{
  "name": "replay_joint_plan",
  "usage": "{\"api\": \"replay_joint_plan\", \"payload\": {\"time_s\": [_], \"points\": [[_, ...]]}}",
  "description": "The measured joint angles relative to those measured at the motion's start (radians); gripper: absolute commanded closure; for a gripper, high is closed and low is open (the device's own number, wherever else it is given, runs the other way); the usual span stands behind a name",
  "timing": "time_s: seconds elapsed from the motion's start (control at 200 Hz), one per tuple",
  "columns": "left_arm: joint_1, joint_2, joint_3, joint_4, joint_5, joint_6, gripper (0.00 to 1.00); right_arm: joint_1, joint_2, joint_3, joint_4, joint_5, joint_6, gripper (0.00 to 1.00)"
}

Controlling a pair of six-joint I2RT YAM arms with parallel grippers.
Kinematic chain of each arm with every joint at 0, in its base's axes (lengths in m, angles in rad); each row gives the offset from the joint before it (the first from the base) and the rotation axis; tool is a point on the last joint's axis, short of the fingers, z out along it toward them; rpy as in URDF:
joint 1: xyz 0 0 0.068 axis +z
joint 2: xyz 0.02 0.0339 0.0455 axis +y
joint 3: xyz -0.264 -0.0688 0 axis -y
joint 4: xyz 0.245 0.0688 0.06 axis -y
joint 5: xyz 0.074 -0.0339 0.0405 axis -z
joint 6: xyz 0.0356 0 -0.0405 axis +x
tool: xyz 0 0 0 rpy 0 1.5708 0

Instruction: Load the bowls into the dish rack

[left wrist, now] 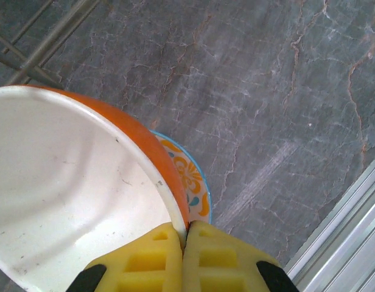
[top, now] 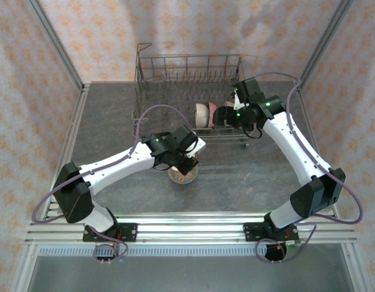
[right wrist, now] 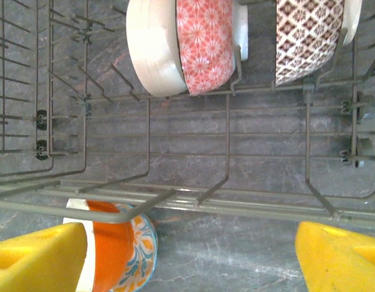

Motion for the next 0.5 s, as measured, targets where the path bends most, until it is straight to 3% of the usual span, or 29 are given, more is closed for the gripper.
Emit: {"api": "replay_joint_plan", "payload": {"time_s": [0.295,0.5], "points": [[0.006,0.006,-0.042,0.029,0.053,0.0,1.0,0.0,-0.047,-0.058,0.0,-0.068,0.033,0.12],[0.018,-0.081,-0.132,0.082,0.075,0.0,1.0,0.0,-0.149,-0.185,0.026,-0.165,0.114,0.12]]}}
